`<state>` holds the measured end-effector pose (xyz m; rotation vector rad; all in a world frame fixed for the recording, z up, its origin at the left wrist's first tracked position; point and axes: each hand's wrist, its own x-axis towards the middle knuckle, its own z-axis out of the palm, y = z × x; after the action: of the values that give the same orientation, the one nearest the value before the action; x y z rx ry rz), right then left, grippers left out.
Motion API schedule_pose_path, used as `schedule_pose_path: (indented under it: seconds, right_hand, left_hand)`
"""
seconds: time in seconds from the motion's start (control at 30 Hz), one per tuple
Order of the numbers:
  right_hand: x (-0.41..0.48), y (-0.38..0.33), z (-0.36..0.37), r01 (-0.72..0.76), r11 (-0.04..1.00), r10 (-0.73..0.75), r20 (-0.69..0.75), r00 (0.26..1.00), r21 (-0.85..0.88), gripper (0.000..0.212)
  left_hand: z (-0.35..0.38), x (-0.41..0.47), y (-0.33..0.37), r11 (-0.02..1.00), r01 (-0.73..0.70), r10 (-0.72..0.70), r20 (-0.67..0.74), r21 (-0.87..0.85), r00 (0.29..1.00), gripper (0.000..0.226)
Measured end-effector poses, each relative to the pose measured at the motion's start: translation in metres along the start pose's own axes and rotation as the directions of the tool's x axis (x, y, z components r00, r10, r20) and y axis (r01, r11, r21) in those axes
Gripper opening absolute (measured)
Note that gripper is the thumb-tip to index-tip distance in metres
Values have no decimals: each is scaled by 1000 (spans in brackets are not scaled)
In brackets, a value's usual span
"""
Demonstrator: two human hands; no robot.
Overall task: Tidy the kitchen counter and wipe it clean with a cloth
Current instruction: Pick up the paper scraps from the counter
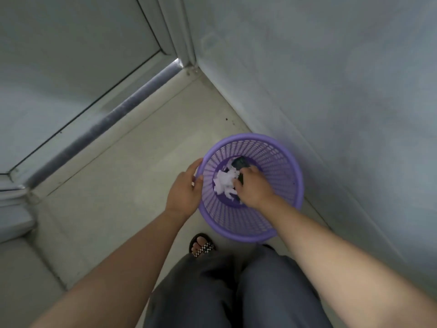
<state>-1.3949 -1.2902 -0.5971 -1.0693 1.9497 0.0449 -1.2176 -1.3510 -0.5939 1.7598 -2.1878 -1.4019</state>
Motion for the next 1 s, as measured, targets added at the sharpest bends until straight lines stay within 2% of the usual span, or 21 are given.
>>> schedule_pose_path:
  seconds: [0.07, 0.13, 0.33, 0.53, 0.63, 0.8, 0.9, 1.0]
  right_hand:
    - [-32, -5, -22, -2, 999, 2, -2, 1000, 37, 42]
    - [-72, -17, -51, -5, 998, 6, -5, 1000, 56, 42]
    - [-231, -81, -157, 94, 979, -84, -64, 994, 179, 45]
    - [-397, -147, -244, 275, 913, -247, -130, 960, 300, 35]
    - [-458, -166, -271, 369, 876, -339, -148, 929, 309, 32]
    - [-534, -170, -295, 518, 792, -489, -173, 855, 323, 30]
    - [-557, -160, -297, 570, 761, -557, -138, 819, 310, 34]
    - [-568, -147, -296, 584, 755, -593, -71, 802, 297, 31]
  left_hand:
    - [-17, -12, 16, 993, 96, -101, 75, 64, 992, 51]
    - [-43, -32, 41, 986, 158, -164, 108, 59, 981, 52]
    - [-161, -151, 157, 990, 122, -114, 96, -75, 989, 37]
    - [-267, -296, 262, 976, 88, -95, -27, -202, 995, 18]
    - [-297, -355, 294, 942, 59, -91, -83, -330, 992, 11]
    - [-311, -453, 331, 872, -40, -95, -249, -487, 964, 21]
    - [-298, -494, 336, 844, -51, -129, -295, -534, 947, 33]
    - [-276, -524, 336, 835, -33, -188, -340, -550, 922, 35]
